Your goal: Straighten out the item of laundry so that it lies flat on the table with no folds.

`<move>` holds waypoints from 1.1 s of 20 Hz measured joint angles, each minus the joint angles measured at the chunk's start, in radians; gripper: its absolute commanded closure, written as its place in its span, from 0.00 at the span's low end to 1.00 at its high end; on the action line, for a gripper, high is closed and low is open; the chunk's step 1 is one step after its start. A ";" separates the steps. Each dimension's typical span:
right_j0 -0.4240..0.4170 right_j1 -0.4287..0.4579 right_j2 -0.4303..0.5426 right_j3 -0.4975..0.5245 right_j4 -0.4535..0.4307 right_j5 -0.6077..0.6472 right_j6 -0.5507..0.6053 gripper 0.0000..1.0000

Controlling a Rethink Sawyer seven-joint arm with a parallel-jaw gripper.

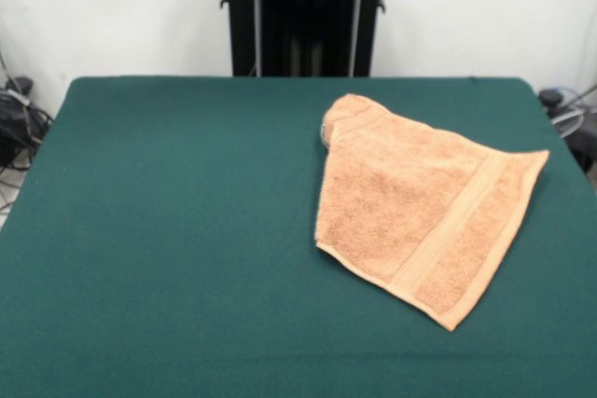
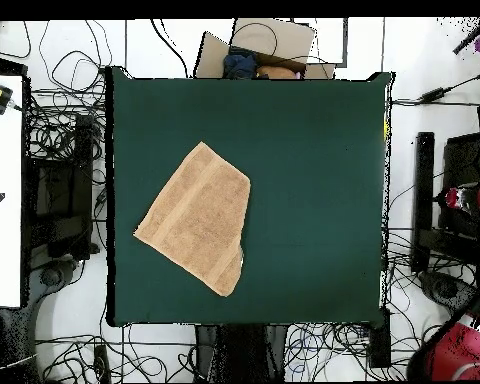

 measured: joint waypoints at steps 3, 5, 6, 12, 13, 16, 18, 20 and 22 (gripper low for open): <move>0.010 -0.065 -0.050 0.068 0.073 0.050 0.014 0.00; 0.025 -0.123 -0.091 0.120 0.138 0.088 0.031 0.00; 0.031 -0.142 -0.104 0.136 0.159 0.098 0.038 0.00; 0.067 -0.265 -0.183 0.232 0.300 0.137 0.124 0.00; 0.075 -0.287 -0.199 0.253 0.326 0.137 0.153 0.00; 0.092 -0.330 -0.237 0.299 0.381 0.132 0.218 0.00; 0.106 -0.364 -0.275 0.357 0.429 0.114 0.308 0.00; 0.115 -0.383 -0.304 0.402 0.457 0.089 0.381 0.00; 0.126 -0.399 -0.334 0.445 0.481 0.061 0.458 0.00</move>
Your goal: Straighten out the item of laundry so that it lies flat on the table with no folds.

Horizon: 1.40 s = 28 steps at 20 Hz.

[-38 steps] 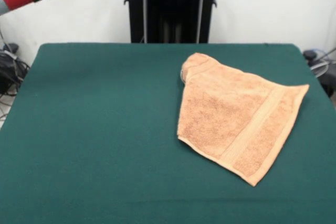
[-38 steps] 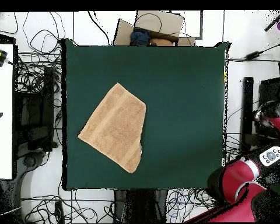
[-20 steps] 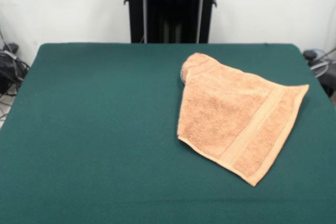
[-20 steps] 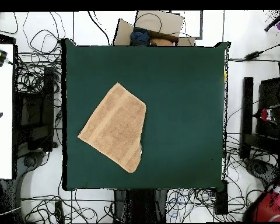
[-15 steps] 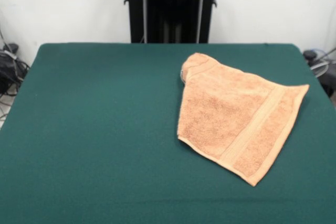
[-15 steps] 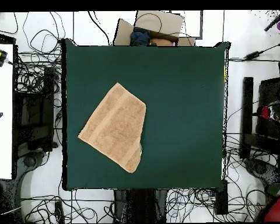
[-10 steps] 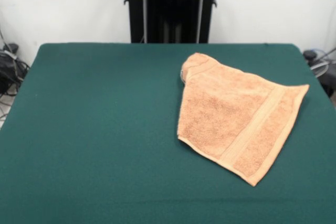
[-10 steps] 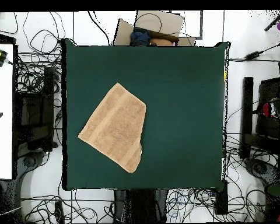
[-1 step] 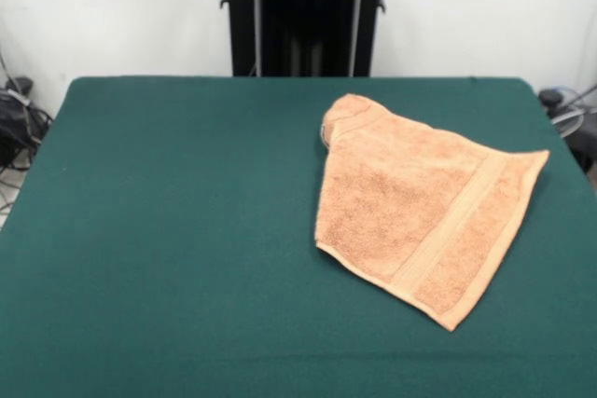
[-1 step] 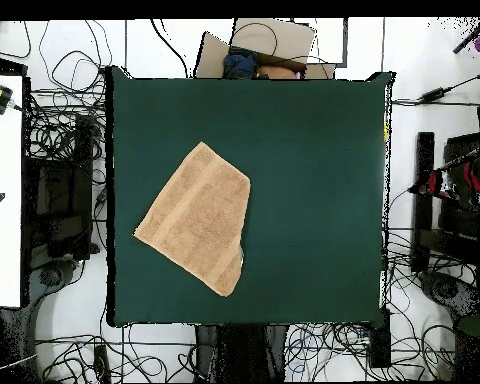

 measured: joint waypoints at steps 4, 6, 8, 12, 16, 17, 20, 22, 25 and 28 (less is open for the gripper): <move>0.020 -0.024 -0.047 0.065 0.041 -0.043 0.117 0.00; 0.034 -0.043 -0.076 0.111 0.070 -0.075 0.192 0.00; 0.054 -0.075 -0.115 0.175 0.107 -0.112 0.289 0.00; 0.082 -0.128 -0.165 0.267 0.164 -0.157 0.396 0.00; 0.107 -0.170 -0.203 0.344 0.202 -0.207 0.451 0.00; 0.112 -0.177 -0.211 0.359 0.207 -0.219 0.459 0.00; 0.135 -0.198 -0.245 0.409 0.216 -0.275 0.481 0.00; 0.152 -0.207 -0.268 0.440 0.219 -0.319 0.491 0.00; 0.188 -0.222 -0.315 0.495 0.229 -0.404 0.517 0.00; 0.221 -0.228 -0.354 0.529 0.247 -0.456 0.536 0.00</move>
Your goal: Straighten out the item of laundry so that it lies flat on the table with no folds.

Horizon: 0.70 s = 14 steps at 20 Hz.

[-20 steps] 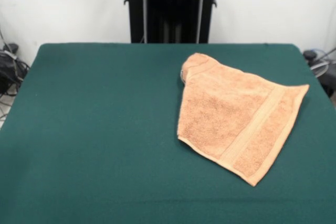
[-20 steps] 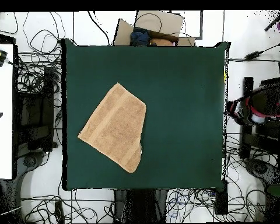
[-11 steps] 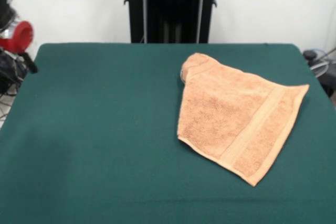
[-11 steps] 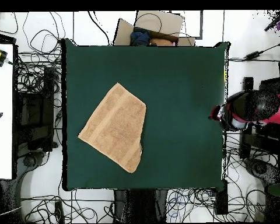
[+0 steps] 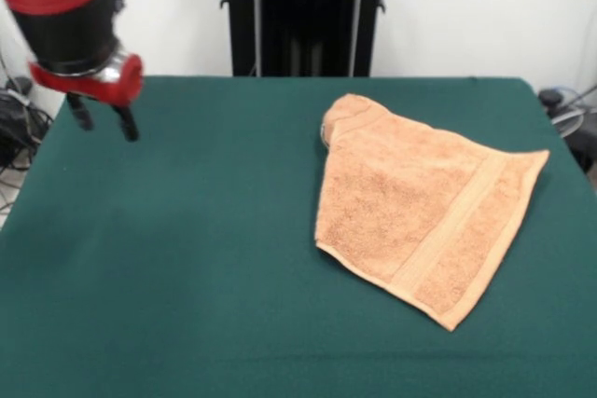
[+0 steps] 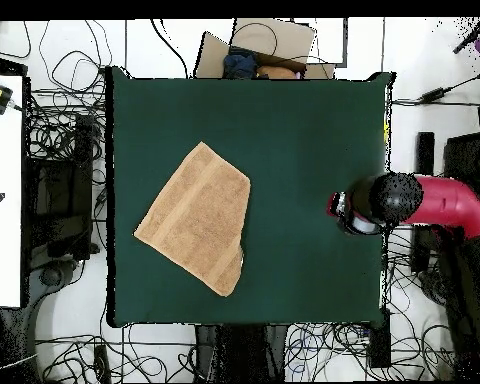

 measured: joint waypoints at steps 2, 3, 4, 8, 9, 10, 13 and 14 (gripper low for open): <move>0.022 -0.006 -0.024 0.023 0.012 -0.026 0.017 0.00; 0.050 -0.014 -0.055 0.046 0.027 -0.052 0.036 0.00; 0.060 -0.016 -0.067 0.054 0.032 -0.059 0.042 0.00; 0.097 -0.016 -0.111 0.080 0.058 -0.093 0.072 0.00; 0.127 -0.016 -0.147 0.100 0.074 -0.125 0.100 0.00; 0.140 -0.016 -0.161 0.106 0.078 -0.140 0.113 0.00; 0.195 -0.017 -0.213 0.132 0.096 -0.197 0.168 0.00; 0.216 -0.018 -0.231 0.140 0.102 -0.219 0.190 0.00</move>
